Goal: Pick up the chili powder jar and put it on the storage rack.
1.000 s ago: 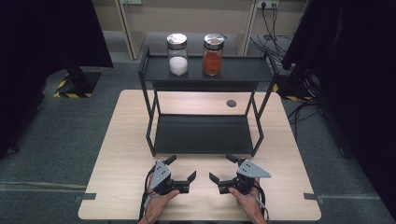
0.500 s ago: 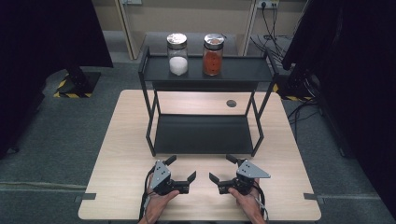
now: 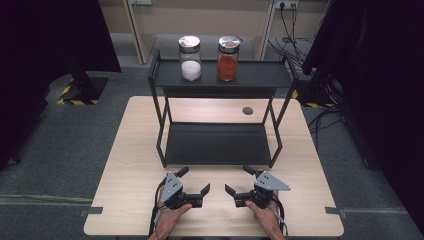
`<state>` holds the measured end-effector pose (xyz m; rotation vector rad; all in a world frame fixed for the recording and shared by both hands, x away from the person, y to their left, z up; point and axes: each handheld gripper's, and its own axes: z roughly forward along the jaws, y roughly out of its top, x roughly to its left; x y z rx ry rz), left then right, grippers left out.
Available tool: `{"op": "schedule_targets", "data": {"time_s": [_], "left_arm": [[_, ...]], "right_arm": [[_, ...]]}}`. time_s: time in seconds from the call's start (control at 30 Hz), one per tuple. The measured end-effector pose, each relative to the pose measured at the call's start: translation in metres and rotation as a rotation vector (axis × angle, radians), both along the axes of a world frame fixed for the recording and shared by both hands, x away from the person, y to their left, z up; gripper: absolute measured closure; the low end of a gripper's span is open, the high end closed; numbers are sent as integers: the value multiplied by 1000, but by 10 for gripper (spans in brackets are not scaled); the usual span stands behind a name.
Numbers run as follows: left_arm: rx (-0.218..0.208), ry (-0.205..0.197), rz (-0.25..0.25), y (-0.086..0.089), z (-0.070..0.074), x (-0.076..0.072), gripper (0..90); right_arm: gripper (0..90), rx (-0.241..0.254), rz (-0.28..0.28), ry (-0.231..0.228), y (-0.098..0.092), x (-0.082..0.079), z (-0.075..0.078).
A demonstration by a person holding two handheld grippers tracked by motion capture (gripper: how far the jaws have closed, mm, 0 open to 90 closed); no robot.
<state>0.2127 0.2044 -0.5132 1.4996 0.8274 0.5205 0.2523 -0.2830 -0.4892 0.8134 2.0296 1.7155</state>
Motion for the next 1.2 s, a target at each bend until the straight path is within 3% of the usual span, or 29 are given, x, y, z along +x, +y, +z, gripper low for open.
{"op": "schedule_targets", "data": {"time_s": [1.2], "left_arm": [[0, 1, 0, 0, 0, 0, 12]], "right_arm": [[6, 10, -11, 11, -2, 1, -2]]}}
